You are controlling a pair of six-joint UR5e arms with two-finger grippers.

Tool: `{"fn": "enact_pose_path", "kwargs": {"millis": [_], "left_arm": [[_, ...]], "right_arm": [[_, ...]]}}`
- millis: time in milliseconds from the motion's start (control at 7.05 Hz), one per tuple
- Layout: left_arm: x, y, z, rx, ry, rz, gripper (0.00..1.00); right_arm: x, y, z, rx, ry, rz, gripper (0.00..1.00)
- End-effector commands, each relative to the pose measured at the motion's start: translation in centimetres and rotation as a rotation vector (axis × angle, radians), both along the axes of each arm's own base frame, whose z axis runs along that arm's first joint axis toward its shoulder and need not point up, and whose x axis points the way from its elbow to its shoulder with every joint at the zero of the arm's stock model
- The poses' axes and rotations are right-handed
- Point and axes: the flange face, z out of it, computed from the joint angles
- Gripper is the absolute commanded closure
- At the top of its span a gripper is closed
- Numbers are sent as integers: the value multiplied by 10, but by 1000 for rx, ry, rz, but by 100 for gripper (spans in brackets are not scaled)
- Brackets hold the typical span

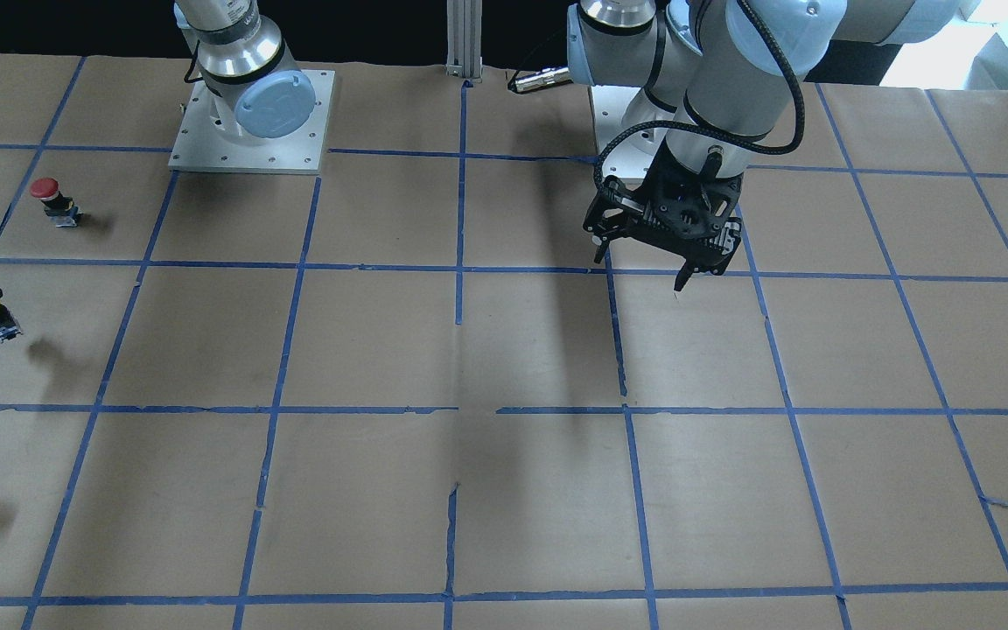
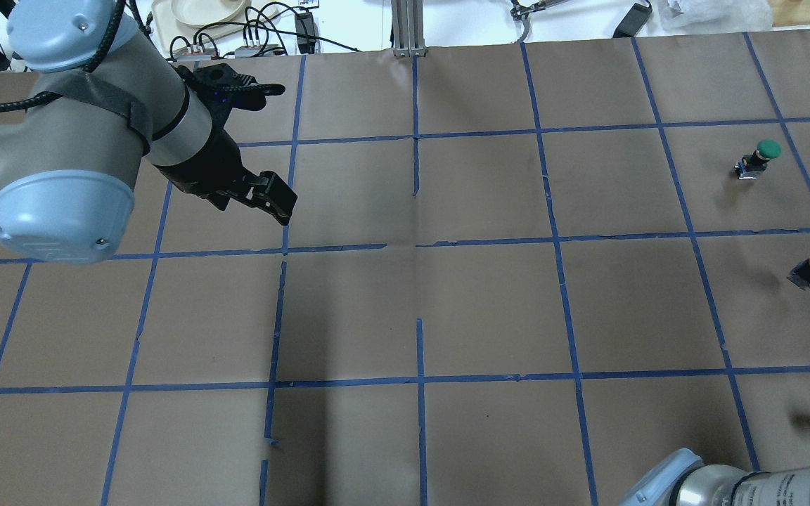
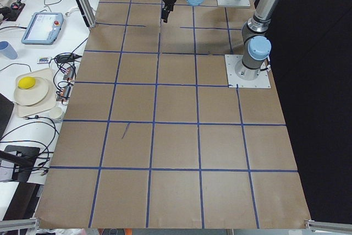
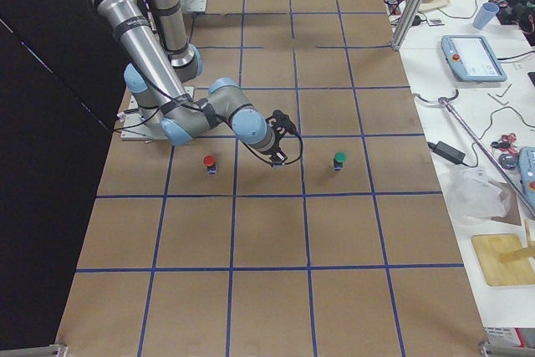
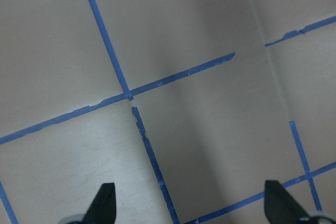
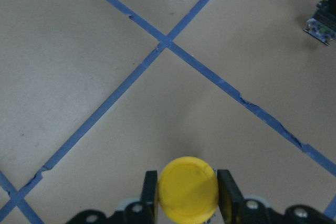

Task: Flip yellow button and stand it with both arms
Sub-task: 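Lower the button upright with the right gripper onto the table and release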

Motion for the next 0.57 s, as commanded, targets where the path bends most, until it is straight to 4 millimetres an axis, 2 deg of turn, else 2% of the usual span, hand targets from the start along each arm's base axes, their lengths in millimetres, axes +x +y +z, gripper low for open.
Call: {"fn": "enact_pose_path", "kwargs": {"millis": [0, 284, 426], "left_arm": [[-1, 1, 2, -1, -1, -2, 0], [-1, -1, 0, 2, 0, -1, 0], [-1, -1, 0, 2, 0, -1, 0]], "right_arm": [[0, 9, -8, -35, -47, 123, 91], [-7, 5, -29, -36, -69, 167, 91], [-12, 2, -30, -38, -69, 168, 91]]}}
